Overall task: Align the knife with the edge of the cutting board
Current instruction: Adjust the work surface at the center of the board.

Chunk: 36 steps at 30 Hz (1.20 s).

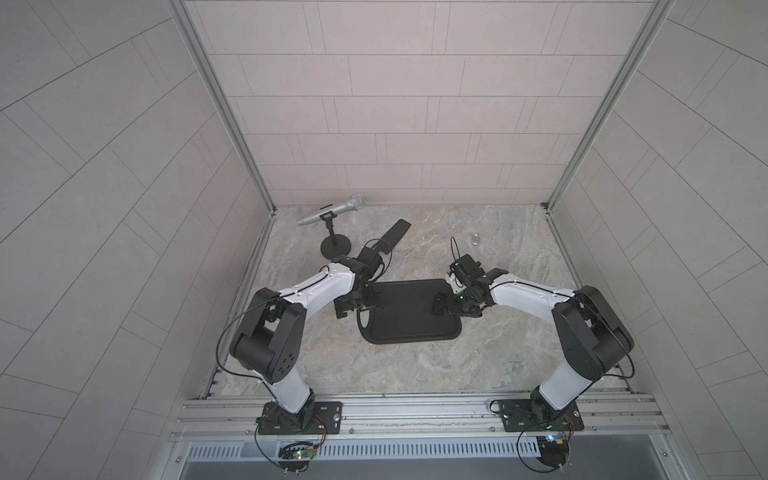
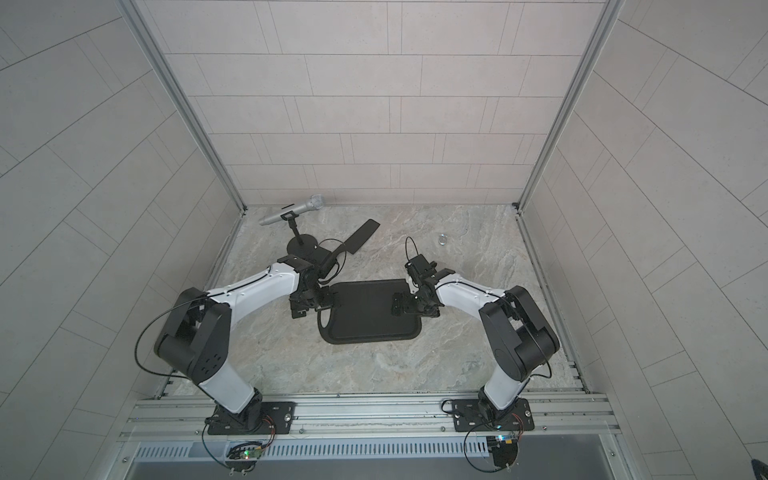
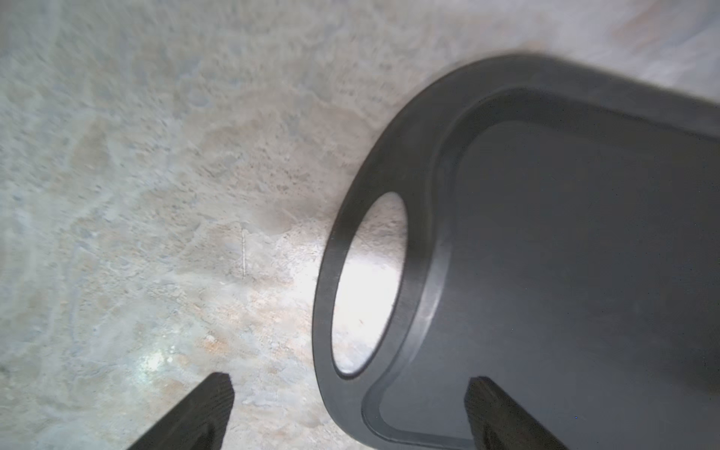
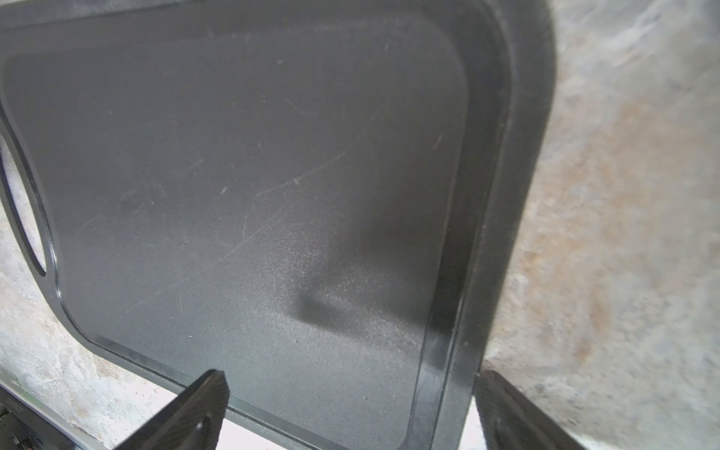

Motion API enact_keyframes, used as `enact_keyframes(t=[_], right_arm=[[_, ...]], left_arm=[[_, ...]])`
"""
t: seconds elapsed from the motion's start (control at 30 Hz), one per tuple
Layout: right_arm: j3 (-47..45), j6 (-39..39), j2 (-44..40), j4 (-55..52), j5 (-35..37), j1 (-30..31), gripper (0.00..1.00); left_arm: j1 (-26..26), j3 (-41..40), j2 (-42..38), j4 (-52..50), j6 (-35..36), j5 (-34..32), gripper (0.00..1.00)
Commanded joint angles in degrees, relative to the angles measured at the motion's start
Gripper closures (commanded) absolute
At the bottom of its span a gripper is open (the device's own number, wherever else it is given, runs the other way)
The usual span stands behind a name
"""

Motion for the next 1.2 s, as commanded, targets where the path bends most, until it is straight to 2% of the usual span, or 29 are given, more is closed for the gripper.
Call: enact_keyframes(t=[0.0,0.17,0.27,0.87,1.17], right_arm=[[-3.81,2.30,0.69,-3.60,-0.04,0.21,0.00],[-5.85,3.79,-0.94,-2.71,-0.16,0.26,0.00],[-6.54,4.21,-2.01,-2.77,-0.11,0.26,0.00],[-10.83,7.44,-4.84,-0.27,-1.20,3.32,0.00],[-10.80,7.39,-5.46,-0.94,-0.41,3.84,0.00]], left_arm=[[-0.08,4.26,-3.15,-4.47,2.91,-0.86,0.00],[0.40,10.76,-3.16,-7.98,6.97,-6.57,0.00],[1.41,13.94,-1.45,-9.08,8.67,-7.89,0.00],[6.35,28.55,13.10,-10.11,15.15,-6.43,0.00],[6.77,32.17,16.68,-8.93,18.22,-5.89,0.00]])
